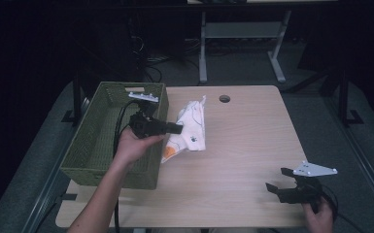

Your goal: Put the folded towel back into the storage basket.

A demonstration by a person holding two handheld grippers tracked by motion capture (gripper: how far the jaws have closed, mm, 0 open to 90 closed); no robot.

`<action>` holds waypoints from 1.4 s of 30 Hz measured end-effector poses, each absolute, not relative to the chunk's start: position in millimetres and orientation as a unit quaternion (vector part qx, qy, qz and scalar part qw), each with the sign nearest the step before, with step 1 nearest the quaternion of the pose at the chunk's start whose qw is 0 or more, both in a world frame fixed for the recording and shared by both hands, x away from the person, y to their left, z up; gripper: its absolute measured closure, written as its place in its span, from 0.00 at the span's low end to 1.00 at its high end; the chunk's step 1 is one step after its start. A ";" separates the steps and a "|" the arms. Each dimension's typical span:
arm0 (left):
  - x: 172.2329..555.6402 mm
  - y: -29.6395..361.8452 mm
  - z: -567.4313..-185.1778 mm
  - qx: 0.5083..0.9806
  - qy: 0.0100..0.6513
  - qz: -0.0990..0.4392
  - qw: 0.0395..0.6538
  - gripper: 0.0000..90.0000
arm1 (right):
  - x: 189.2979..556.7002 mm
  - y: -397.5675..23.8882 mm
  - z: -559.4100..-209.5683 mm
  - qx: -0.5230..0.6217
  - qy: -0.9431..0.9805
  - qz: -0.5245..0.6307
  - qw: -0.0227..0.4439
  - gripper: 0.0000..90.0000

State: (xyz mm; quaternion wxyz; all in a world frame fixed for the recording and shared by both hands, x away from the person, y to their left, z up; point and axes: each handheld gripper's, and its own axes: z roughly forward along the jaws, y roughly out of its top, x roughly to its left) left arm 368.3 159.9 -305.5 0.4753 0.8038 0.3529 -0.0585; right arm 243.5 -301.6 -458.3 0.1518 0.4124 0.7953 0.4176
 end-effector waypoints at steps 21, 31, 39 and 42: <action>377.6 194.7 -286.4 0.790 0.355 -0.058 0.496 0.91 | 244.5 -304.1 -461.5 0.432 0.787 0.414 0.152 0.15; 377.7 218.6 -282.1 0.785 0.365 -0.052 0.499 0.91 | 244.2 -305.0 -463.0 0.439 0.785 0.412 0.149 0.15; 377.0 239.4 -283.3 0.776 0.380 -0.047 0.502 0.91 | 245.4 -306.1 -463.5 0.441 0.783 0.411 0.152 0.15; 376.6 243.4 -285.3 0.774 0.384 -0.047 0.501 0.91 | 245.6 -306.1 -463.8 0.441 0.783 0.410 0.152 0.15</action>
